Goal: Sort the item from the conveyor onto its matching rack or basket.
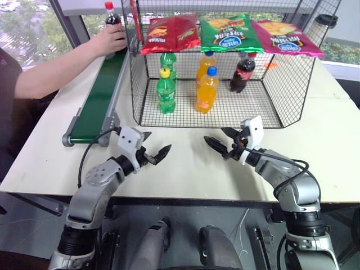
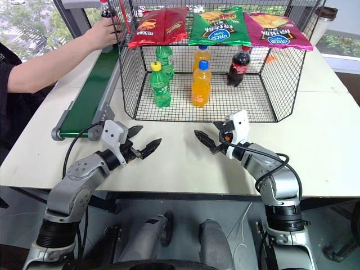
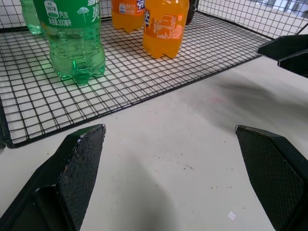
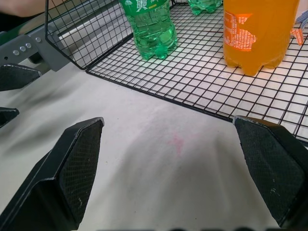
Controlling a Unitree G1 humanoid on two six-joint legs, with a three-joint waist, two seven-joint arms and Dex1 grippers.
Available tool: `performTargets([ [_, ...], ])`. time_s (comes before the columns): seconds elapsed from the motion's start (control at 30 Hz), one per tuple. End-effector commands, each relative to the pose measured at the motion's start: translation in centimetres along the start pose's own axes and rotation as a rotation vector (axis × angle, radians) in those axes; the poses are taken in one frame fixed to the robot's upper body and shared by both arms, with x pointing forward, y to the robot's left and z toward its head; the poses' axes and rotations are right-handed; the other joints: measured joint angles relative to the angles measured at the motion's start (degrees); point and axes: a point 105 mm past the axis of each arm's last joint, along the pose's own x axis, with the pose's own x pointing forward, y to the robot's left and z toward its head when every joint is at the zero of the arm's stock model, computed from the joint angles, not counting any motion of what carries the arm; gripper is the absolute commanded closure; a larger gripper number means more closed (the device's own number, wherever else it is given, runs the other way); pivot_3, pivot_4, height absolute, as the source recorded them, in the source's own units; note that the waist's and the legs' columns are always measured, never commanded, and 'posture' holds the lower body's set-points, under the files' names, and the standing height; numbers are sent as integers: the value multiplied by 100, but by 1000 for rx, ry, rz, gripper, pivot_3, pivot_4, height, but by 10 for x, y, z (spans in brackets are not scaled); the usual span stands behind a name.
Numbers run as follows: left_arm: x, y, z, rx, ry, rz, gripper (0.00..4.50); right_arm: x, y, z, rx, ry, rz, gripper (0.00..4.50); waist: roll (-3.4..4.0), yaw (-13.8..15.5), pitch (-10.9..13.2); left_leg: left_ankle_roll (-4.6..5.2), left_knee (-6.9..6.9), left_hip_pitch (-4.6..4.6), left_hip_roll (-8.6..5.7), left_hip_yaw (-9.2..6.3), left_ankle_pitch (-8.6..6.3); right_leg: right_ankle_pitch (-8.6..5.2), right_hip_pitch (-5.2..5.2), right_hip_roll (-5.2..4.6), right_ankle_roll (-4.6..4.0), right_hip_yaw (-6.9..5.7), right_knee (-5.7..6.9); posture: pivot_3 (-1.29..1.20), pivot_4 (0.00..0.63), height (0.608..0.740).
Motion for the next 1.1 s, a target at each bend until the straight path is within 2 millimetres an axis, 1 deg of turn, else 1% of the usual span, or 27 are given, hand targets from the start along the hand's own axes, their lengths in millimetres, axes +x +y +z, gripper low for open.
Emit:
performTargets([
  [0.03,-1,0,8,26,-32,-3,0,-2,8,17,-51,-48,36,33,0,0,0,0,0,0,0,0,0,0,0,0,0,0,0,0,150,738],
  [0.43,-3,-1,9,35,-35,-5,0,-2,12,18,-51,-47,56,33,0,-1,0,0,-1,-1,0,0,0,0,0,0,0,0,-1,0,150,738],
  [0.63,-1,-4,17,62,-60,-2,0,-1,13,18,-56,-44,59,33,0,0,0,0,-1,-2,0,-1,-1,0,-1,-1,0,0,-3,0,150,738],
  [0.9,-2,-4,19,93,-66,6,0,0,18,18,-58,-41,85,33,0,0,0,0,-2,-2,0,0,0,0,-1,-1,0,0,-3,0,150,738],
  [0.97,-5,-3,22,124,-77,23,0,0,21,19,-61,-39,104,33,0,0,0,0,-2,-2,0,0,0,0,-1,-1,0,0,-3,0,150,738],
  [1.1,-18,6,35,147,-105,70,0,-2,34,25,-90,-39,179,33,0,-1,0,0,-3,-4,0,0,-1,0,-3,-2,0,0,-4,0,150,738],
])
